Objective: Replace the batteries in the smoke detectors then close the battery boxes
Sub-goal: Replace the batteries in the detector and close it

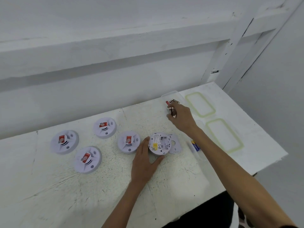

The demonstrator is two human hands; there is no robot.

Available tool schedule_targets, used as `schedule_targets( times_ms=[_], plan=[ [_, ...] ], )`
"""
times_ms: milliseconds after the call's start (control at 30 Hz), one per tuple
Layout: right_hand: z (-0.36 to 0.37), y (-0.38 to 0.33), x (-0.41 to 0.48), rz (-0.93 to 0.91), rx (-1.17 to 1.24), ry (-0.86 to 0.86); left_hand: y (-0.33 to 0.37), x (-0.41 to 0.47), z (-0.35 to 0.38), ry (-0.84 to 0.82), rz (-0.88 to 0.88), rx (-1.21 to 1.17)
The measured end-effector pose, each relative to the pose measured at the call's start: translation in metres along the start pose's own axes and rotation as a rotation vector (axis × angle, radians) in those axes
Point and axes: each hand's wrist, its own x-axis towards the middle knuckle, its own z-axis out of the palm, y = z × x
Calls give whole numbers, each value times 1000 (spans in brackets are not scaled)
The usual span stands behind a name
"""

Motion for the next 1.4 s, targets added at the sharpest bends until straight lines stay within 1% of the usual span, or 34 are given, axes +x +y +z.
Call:
schedule_targets(
  times_ms=[33,233,300,367,500,800,1000,1067,1167,1233,1333,1400],
  plan=[
    [-3,-7,-20,2,11,12,2,-9,-4,-16,30,2],
    [18,-14,-59,-2,24,-81,-7,-3,1,-19,-10,-48],
    [26,-10,-69,17,37,-91,-7,-2,1,-19,-16,-65],
    [32,-9,-79,27,-6,-91,-5,-3,0,-14,-4,-76],
    [42,-8,-87,36,-37,-67,-3,-3,-2,-4,12,-70],
    [51,-4,-96,37,19,5,-2,-5,-1,-4,24,-29],
    [52,-4,-101,43,25,43,2,-9,2,34,4,-14],
    [57,-6,-104,25,-39,54,5,-11,4,52,-8,-22],
    [69,-7,-108,-64,-253,63,4,-13,6,44,-8,-1],
    [70,-5,-110,-109,-353,69,4,-11,6,40,-17,-1],
    [69,-3,-116,-156,-550,26,0,-11,8,32,-22,12],
    [67,-6,-118,-158,-613,16,-2,-10,8,26,-26,-7]
  ],
)
